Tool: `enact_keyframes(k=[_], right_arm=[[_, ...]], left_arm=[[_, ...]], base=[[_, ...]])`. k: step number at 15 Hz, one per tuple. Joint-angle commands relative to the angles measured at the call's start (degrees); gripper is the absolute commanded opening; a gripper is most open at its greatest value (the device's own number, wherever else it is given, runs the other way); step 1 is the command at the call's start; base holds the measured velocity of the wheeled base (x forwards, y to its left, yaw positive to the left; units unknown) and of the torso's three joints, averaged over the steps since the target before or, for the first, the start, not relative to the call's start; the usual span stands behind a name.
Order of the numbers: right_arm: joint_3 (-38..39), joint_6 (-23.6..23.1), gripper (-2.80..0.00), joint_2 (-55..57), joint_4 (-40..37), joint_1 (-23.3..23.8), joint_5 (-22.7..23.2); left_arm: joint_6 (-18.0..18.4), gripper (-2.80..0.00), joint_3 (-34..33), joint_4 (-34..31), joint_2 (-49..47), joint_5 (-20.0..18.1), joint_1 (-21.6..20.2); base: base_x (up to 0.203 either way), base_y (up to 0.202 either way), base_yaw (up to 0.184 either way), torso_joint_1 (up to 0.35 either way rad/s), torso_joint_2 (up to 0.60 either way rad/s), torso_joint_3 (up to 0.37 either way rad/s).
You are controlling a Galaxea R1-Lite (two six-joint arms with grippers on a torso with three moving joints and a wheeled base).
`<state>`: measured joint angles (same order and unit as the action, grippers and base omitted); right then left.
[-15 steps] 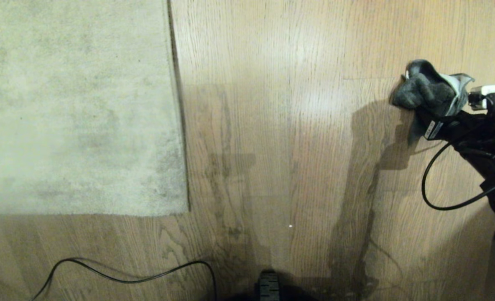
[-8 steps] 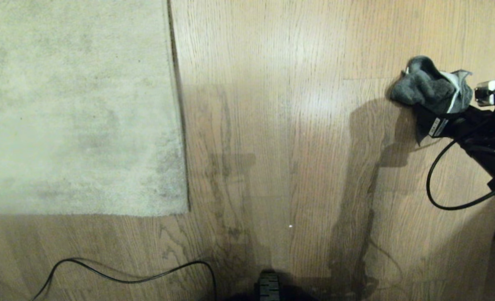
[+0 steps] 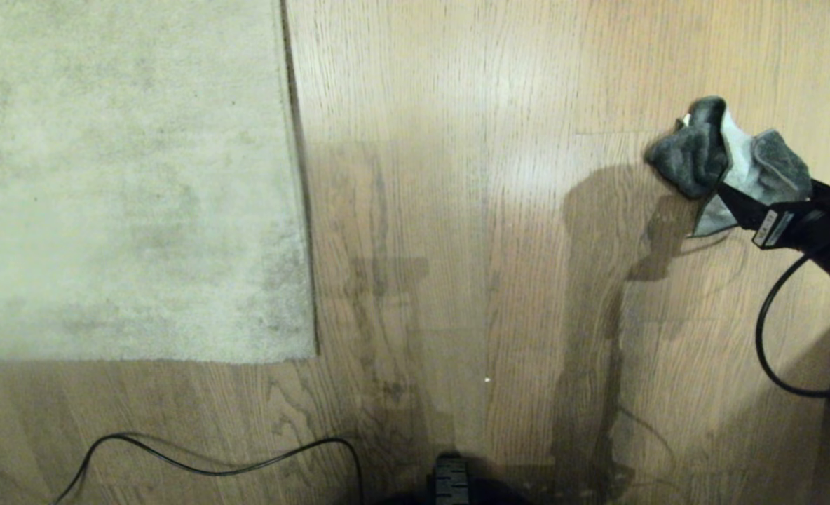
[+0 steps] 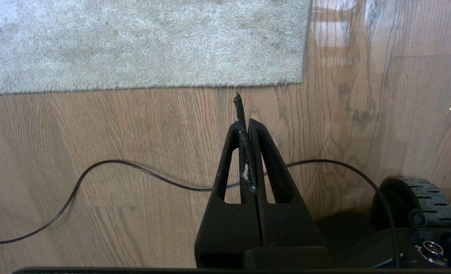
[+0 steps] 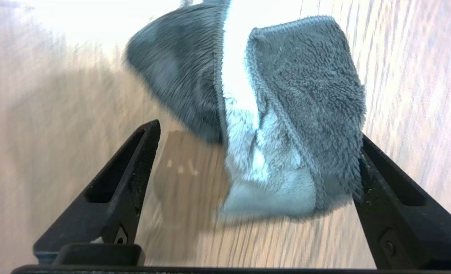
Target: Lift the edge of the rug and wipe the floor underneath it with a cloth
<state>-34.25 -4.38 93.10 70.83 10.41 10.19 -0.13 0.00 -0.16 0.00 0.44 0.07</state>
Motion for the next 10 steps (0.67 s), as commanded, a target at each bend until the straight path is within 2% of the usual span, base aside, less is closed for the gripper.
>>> enact_keyframes(k=[1,8,9,10], right_arm=[[7.6,-0.1,0.00,-8.3,0.1,0.0,0.1],[28.3,-0.2,0.00,-24.1,0.0,0.0,0.1],[30.8,-0.2,-2.80,-26.0,0.0,-0.1,0.1],[32.9,-0.2,-2.80,-28.5,-0.2,-0.2,0.1]], left_arm=[[0.0,-2.80,0.0,0.0,-0.1,0.0,0.0],[0.0,-2.80,0.0,0.0,-0.1,0.0,0.0],[0.0,-2.80,0.0,0.0,-0.1,0.1,0.0],[0.0,-2.80,0.0,0.0,-0.1,0.0,0.0]], base=[[0.000,0.000,0.000,0.000,0.00,0.000],[0.000,0.000,0.000,0.000,0.00,0.000],[0.000,0.000,0.000,0.000,0.00,0.000],[0.000,0.000,0.000,0.000,0.00,0.000]])
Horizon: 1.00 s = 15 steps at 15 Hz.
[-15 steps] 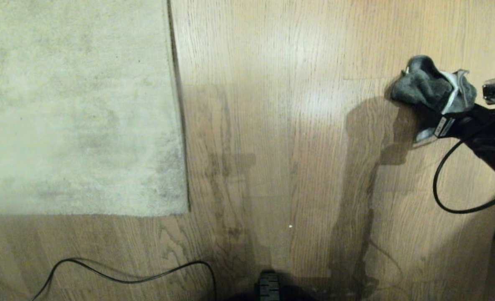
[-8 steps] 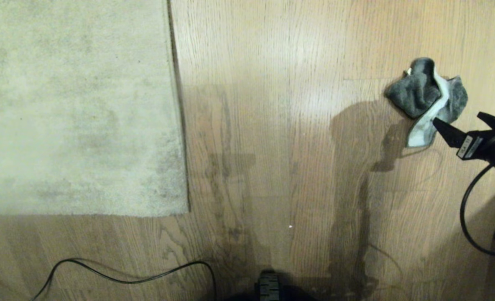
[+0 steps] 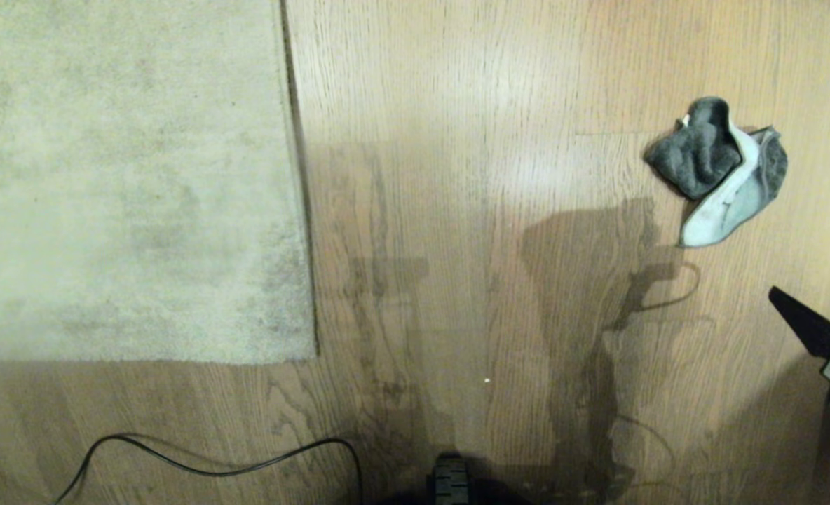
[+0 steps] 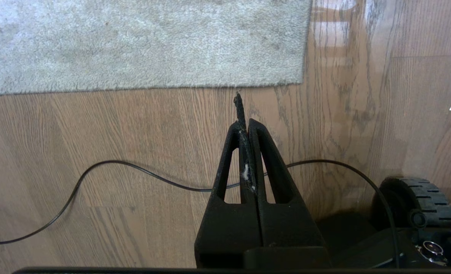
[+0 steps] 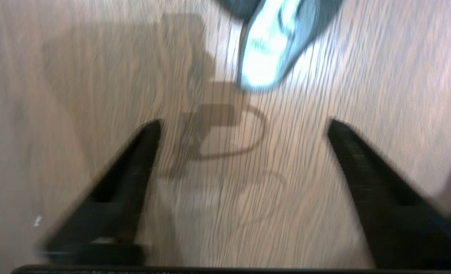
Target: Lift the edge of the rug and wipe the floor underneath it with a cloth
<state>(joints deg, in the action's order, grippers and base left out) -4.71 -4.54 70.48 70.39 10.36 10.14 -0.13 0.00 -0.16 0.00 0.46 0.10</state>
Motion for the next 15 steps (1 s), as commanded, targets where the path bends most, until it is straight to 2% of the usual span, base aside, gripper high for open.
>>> enact_keyframes(k=[1,4,7,9,12,15], right_arm=[[3.9,0.0,-2.80,-9.1,-1.0,-0.2,0.2],[4.5,0.0,-2.80,-23.2,-10.9,-0.4,0.2],[3.6,-0.2,-2.80,-43.6,-28.9,-0.4,0.1],[3.4,-0.8,-2.80,-53.0,-37.0,-0.5,0.0],[4.7,-2.2,-2.80,-54.2,-47.4,-0.6,0.2],[4.7,-2.4,-2.80,-54.1,-52.8,-0.6,-1.6]], left_arm=[[0.0,-2.80,0.0,0.0,-0.1,0.1,0.0],[0.0,-2.80,0.0,0.0,-0.1,0.0,0.0],[0.0,-2.80,0.0,0.0,-0.1,0.0,0.0],[0.0,-2.80,0.0,0.0,-0.1,0.0,0.0],[0.0,-2.80,0.0,0.0,-0.1,0.0,0.0],[0.0,-2.80,0.0,0.0,-0.1,0.0,0.0]], base=[[0.000,0.000,0.000,0.000,0.00,0.000],[0.000,0.000,0.000,0.000,0.00,0.000],[0.000,0.000,0.000,0.000,0.00,0.000],[0.000,0.000,0.000,0.000,0.00,0.000],[0.000,0.000,0.000,0.000,0.00,0.000],[0.000,0.000,0.000,0.000,0.00,0.000]])
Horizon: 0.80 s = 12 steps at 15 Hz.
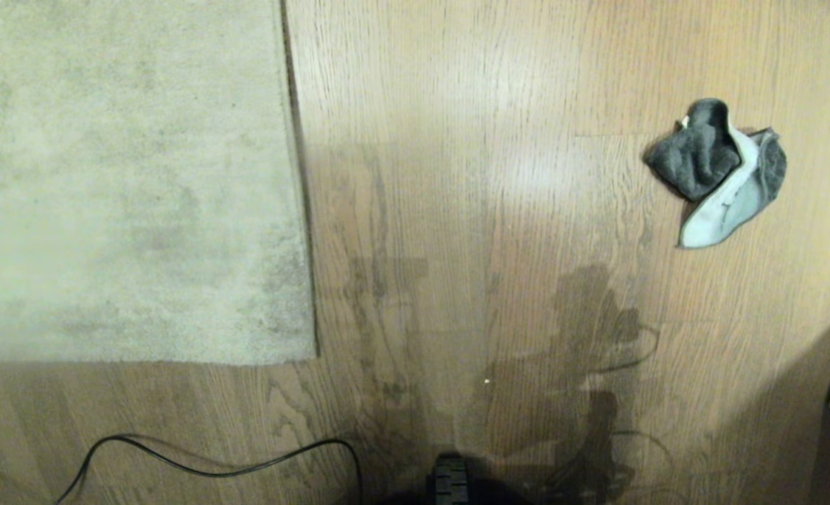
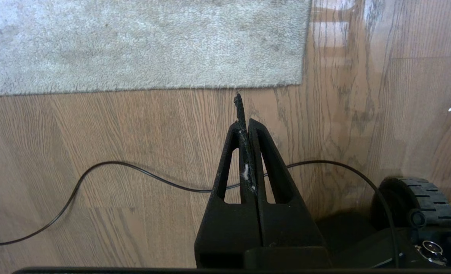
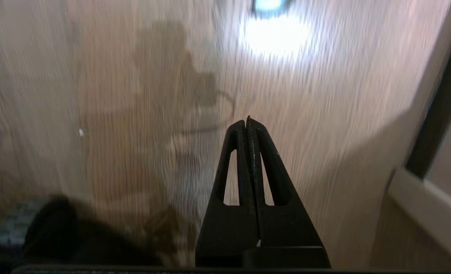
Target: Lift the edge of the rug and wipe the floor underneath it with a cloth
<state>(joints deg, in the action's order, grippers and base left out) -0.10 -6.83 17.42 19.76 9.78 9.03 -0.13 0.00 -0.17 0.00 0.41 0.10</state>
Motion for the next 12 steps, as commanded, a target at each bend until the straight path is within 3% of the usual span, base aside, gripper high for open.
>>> enact_keyframes(k=[1,4,12], right_arm=[[0.1,-0.1,-2.80,-1.1,-5.7,0.0,-1.2],[0.1,0.0,-2.80,-1.1,-16.3,0.0,-9.5],[0.1,1.3,-2.80,-1.1,-18.9,0.0,-9.7]], left_arm=[[0.0,-2.80,0.0,0.0,-0.1,0.0,0.0],[0.0,-2.80,0.0,0.0,-0.1,0.0,0.0],[0.0,-2.80,0.0,0.0,-0.1,0.0,0.0]], base=[[0.000,0.000,0.000,0.000,0.00,0.000],[0.000,0.000,0.000,0.000,0.00,0.000],[0.000,0.000,0.000,0.000,0.00,0.000]])
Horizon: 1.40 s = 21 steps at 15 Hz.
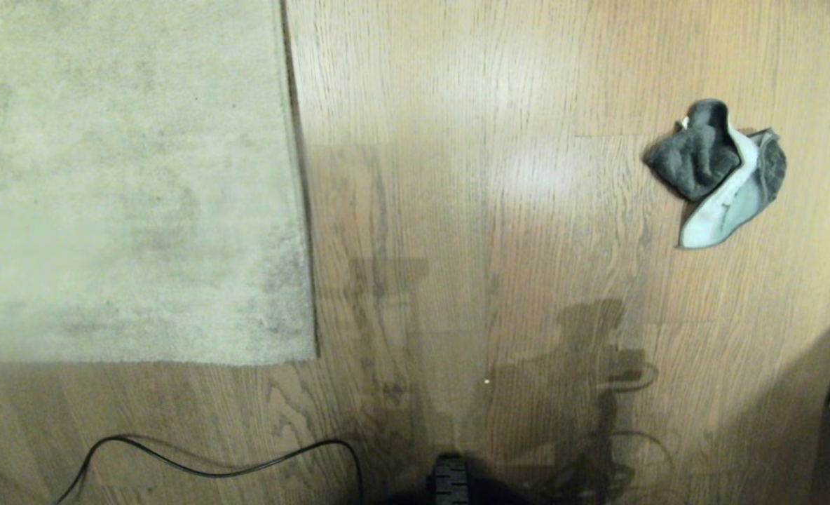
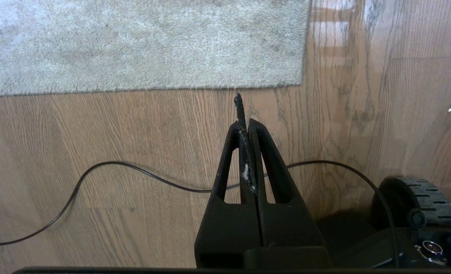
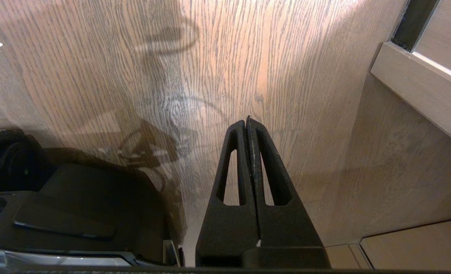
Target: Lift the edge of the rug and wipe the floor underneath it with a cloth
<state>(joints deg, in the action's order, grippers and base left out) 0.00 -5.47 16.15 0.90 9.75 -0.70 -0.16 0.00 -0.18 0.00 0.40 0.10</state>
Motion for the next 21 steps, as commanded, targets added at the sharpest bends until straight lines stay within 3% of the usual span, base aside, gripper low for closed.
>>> enact_keyframes(k=[1,9,13,16,21], right_arm=[[0.0,-0.1,-2.80,0.2,0.0,0.0,0.0],[0.0,0.1,-2.80,0.1,-0.1,-3.6,0.0],[0.0,1.8,-2.80,-6.0,-0.1,-10.4,0.0],[0.0,3.8,-2.80,-15.4,0.0,-10.2,-0.3],[0.0,5.2,-2.80,-16.2,0.0,-10.1,-0.5]], left_arm=[[0.0,-2.80,0.0,0.0,-0.1,0.0,0.0],[0.0,-2.80,0.0,0.0,-0.1,0.0,0.0],[0.0,-2.80,0.0,0.0,-0.1,0.0,0.0],[0.1,-2.80,0.0,0.0,-0.1,0.0,0.0],[0.0,-2.80,0.0,0.0,-0.1,0.0,0.0]], base=[[0.000,0.000,0.000,0.000,0.00,0.000],[0.000,0.000,0.000,0.000,0.00,0.000],[0.000,0.000,0.000,0.000,0.00,0.000],[0.000,0.000,0.000,0.000,0.00,0.000],[0.000,0.000,0.000,0.000,0.00,0.000]])
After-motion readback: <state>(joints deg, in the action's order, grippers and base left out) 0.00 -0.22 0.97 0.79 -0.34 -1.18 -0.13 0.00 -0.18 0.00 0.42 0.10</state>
